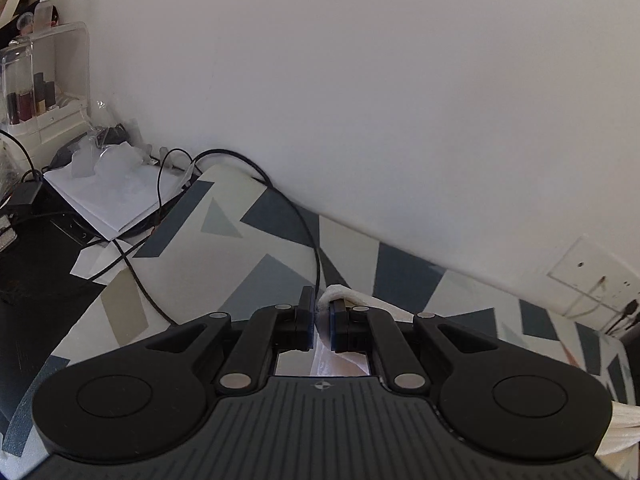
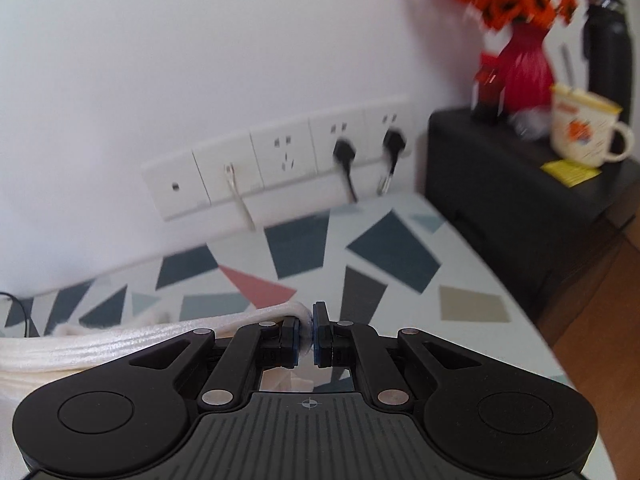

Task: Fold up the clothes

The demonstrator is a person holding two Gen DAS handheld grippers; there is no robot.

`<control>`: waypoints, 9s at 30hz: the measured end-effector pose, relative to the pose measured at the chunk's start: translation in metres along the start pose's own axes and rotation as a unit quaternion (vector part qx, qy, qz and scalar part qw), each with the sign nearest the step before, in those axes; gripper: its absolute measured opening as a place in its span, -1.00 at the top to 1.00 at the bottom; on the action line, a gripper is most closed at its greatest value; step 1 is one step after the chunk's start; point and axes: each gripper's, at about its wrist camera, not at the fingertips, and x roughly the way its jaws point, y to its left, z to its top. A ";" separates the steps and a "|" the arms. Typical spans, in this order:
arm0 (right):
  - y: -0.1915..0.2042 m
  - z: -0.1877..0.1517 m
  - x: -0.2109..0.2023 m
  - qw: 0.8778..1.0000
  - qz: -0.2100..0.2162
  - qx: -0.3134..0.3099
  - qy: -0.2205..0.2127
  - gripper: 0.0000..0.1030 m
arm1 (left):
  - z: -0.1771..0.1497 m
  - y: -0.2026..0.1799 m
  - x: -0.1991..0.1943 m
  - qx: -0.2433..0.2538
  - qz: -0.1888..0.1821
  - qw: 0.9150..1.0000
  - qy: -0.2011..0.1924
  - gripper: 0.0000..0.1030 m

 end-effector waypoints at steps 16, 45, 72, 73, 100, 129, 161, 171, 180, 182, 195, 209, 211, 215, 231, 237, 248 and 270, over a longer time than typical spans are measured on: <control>-0.022 0.012 0.112 0.988 -0.023 0.086 0.129 -0.31 | 0.017 0.013 0.085 0.014 0.009 0.994 0.112 -0.39; -0.049 -0.022 0.001 0.901 0.134 0.413 -0.021 -0.77 | -0.082 0.066 0.017 0.089 -0.123 0.965 0.213 -0.73; -0.039 -0.090 -0.059 0.994 -0.036 0.094 -0.037 -0.98 | -0.083 0.068 -0.016 0.035 -0.152 0.972 0.175 -0.81; -0.030 -0.097 -0.052 0.997 -0.029 0.073 -0.018 -0.98 | -0.087 0.065 -0.016 0.038 -0.153 0.972 0.176 -0.81; 0.066 -0.155 0.031 0.993 -0.003 -0.072 0.089 -0.98 | -0.135 -0.001 0.018 0.154 -0.094 0.968 0.172 -0.86; 0.068 -0.158 0.030 0.994 -0.004 -0.075 0.081 -0.98 | -0.145 -0.005 0.017 0.161 -0.072 0.973 0.151 -1.00; 0.066 -0.157 0.029 0.992 0.011 -0.087 0.090 -0.98 | -0.153 0.005 0.002 0.141 -0.065 0.975 0.159 -1.00; 0.067 -0.157 0.027 0.991 0.013 -0.086 0.100 -0.98 | -0.155 0.013 -0.004 0.129 -0.069 0.976 0.164 -1.00; 0.067 -0.160 0.022 0.989 0.022 -0.094 0.108 -0.98 | -0.158 0.021 -0.013 0.123 -0.071 0.976 0.167 -1.00; 0.067 -0.161 0.021 0.989 0.024 -0.095 0.110 -0.98 | -0.159 0.024 -0.016 0.120 -0.074 0.976 0.169 -1.00; 0.069 -0.160 0.020 0.988 0.015 -0.088 0.125 -0.98 | -0.168 0.035 -0.028 0.131 -0.095 0.974 0.159 -1.00; 0.070 -0.164 0.012 0.988 0.010 -0.075 0.134 -0.98 | -0.179 0.039 -0.036 0.211 -0.091 0.962 0.145 -0.94; 0.070 -0.163 0.012 0.988 0.010 -0.075 0.136 -0.98 | -0.178 0.042 -0.036 0.206 -0.091 0.964 0.145 -0.94; 0.071 -0.154 0.015 0.985 0.010 -0.072 0.155 -0.98 | -0.169 0.050 -0.034 0.181 -0.093 0.968 0.150 -0.93; 0.076 -0.019 -0.012 0.992 0.100 -0.049 0.051 -0.39 | -0.032 0.019 -0.028 0.037 -0.180 0.980 0.076 -0.88; 0.107 -0.037 0.048 0.983 0.089 -0.139 0.076 0.13 | -0.030 -0.061 0.020 0.091 -0.185 0.972 0.109 -0.88; 0.152 -0.043 0.125 0.941 0.117 -0.290 0.130 0.06 | -0.059 -0.119 0.074 0.197 -0.127 0.961 0.147 -0.87; 0.171 -0.040 0.147 0.934 0.184 -0.280 0.121 -0.31 | -0.078 -0.178 0.087 0.356 -0.104 0.925 0.087 -0.87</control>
